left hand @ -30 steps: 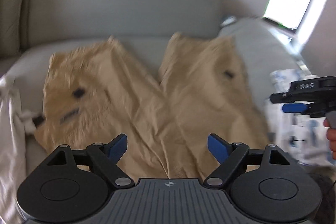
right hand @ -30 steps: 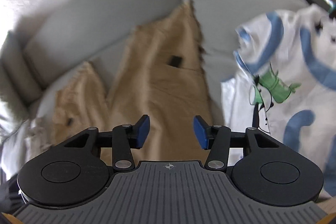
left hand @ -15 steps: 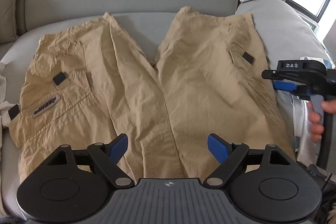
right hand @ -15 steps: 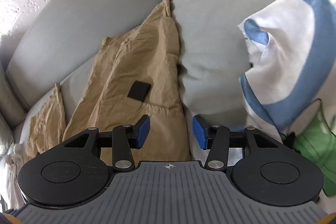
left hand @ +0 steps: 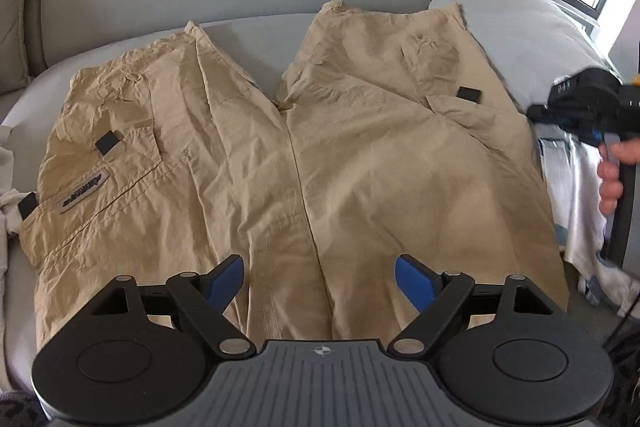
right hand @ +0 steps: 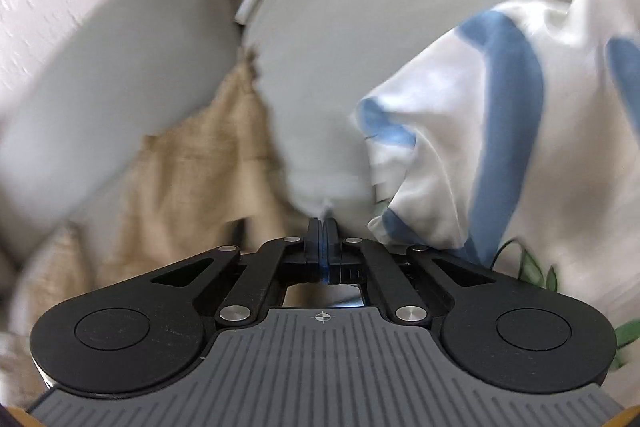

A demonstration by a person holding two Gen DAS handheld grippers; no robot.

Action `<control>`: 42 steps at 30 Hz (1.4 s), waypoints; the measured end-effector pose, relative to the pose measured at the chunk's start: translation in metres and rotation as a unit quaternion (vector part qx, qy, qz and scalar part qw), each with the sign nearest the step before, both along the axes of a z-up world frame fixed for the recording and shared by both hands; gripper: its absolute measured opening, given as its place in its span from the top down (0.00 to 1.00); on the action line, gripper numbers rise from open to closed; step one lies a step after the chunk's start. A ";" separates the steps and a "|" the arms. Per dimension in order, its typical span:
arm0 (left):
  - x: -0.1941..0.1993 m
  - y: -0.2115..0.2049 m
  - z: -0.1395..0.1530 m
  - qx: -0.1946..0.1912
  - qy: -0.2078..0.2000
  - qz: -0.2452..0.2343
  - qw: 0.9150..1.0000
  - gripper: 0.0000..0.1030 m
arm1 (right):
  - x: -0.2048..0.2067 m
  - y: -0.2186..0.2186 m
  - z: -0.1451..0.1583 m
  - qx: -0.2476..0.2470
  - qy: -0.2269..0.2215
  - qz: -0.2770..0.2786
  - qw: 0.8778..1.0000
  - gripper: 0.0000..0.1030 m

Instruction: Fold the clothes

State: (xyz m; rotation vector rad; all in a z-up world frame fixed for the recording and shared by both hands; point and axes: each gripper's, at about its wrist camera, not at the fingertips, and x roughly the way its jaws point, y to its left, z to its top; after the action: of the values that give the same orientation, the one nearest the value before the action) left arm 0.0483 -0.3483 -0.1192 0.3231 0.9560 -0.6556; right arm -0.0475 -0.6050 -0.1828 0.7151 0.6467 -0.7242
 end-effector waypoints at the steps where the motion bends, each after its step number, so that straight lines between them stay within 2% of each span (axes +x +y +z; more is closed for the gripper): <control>1: -0.003 0.005 0.003 -0.004 -0.004 0.000 1.000 0.21 | -0.001 0.000 0.002 0.003 -0.014 0.007 1.000 0.97; 2: -0.006 0.010 0.005 -0.008 -0.007 0.000 1.000 0.20 | -0.004 0.002 0.007 0.002 -0.031 0.013 0.999 0.87; 3: -0.008 0.017 0.007 -0.010 -0.010 0.002 1.000 0.20 | -0.008 0.006 0.014 -0.003 -0.046 0.019 0.999 0.85; 4: -0.011 0.024 0.010 -0.011 -0.014 0.006 1.000 0.20 | -0.013 0.012 0.021 -0.008 -0.061 0.026 0.998 0.78; 5: -0.013 0.032 0.012 -0.012 -0.018 0.010 1.000 0.20 | -0.019 0.018 0.028 -0.011 -0.077 0.035 0.996 0.67; 6: -0.016 0.040 0.014 -0.013 -0.021 0.014 1.000 0.20 | -0.025 0.027 0.036 -0.014 -0.091 0.043 0.995 0.63; 9: -0.027 0.067 0.018 -0.021 -0.020 0.027 0.999 0.19 | -0.048 0.063 0.055 -0.001 -0.122 0.063 0.991 0.61; 12: -0.036 0.097 0.018 -0.027 -0.021 0.040 0.999 0.19 | -0.078 0.112 0.071 0.055 -0.148 0.093 0.983 0.60; 13: -0.038 0.104 0.018 -0.026 -0.023 0.043 0.998 0.19 | -0.085 0.130 0.074 0.061 -0.148 0.113 0.981 0.60; 16: -0.044 0.122 0.012 -0.020 -0.030 0.051 0.998 0.20 | -0.092 0.187 0.075 0.053 -0.116 0.174 0.976 0.60; 20: -0.043 0.135 -0.001 -0.015 -0.037 0.056 0.998 0.20 | -0.077 0.233 0.046 0.034 -0.029 0.214 0.976 0.62; 21: -0.041 0.137 -0.007 -0.003 -0.026 0.056 0.998 0.20 | -0.075 0.240 0.037 0.032 -0.004 0.212 0.977 0.62; 22: -0.038 0.141 -0.014 0.009 -0.009 0.060 0.998 0.20 | -0.074 0.244 0.028 0.033 0.020 0.205 0.978 0.67; 23: -0.035 0.145 -0.021 0.012 0.015 0.067 0.998 0.20 | -0.074 0.242 0.021 0.039 0.040 0.188 0.981 0.81; 24: -0.033 0.150 -0.026 0.012 0.036 0.074 0.997 0.19 | -0.077 0.240 0.016 0.049 0.051 0.171 0.983 0.88; 26: -0.029 0.160 -0.028 -0.011 0.056 0.084 0.995 0.18 | -0.088 0.233 0.013 0.077 0.043 0.144 0.986 0.89; 27: -0.027 0.162 -0.027 -0.015 0.060 0.083 0.995 0.18 | -0.090 0.234 0.014 0.076 0.048 0.141 0.986 0.90; 28: -0.026 0.164 -0.025 -0.018 0.059 0.083 0.995 0.18 | -0.092 0.236 0.015 0.075 0.051 0.140 0.986 0.89; 30: -0.026 0.167 -0.021 -0.020 0.050 0.088 0.995 0.18 | -0.096 0.240 0.020 0.072 0.043 0.143 0.986 0.80; 31: -0.027 0.169 -0.019 -0.024 0.048 0.090 0.995 0.18 | -0.096 0.243 0.023 0.073 0.032 0.148 0.986 0.65; 32: -0.028 0.169 -0.017 -0.028 0.048 0.091 0.994 0.18 | -0.097 0.245 0.025 0.072 0.022 0.153 0.985 0.56; 36: -0.033 0.174 -0.015 -0.041 0.058 0.094 0.993 0.18 | -0.095 0.259 0.032 0.061 0.014 0.180 0.982 0.55; 39: -0.033 0.174 -0.019 -0.043 0.080 0.099 0.991 0.18 | -0.092 0.261 0.030 0.077 0.012 0.184 0.980 0.55; 42: -0.037 0.172 -0.020 -0.038 0.078 0.094 0.992 0.18 | -0.096 0.261 0.030 0.079 0.008 0.182 0.980 0.55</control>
State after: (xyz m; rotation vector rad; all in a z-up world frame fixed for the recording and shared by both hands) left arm 0.0116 -0.1768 -0.1392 0.1132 1.0927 -0.5492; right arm -0.1435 -0.3439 -0.1524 0.7122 0.8314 -0.3440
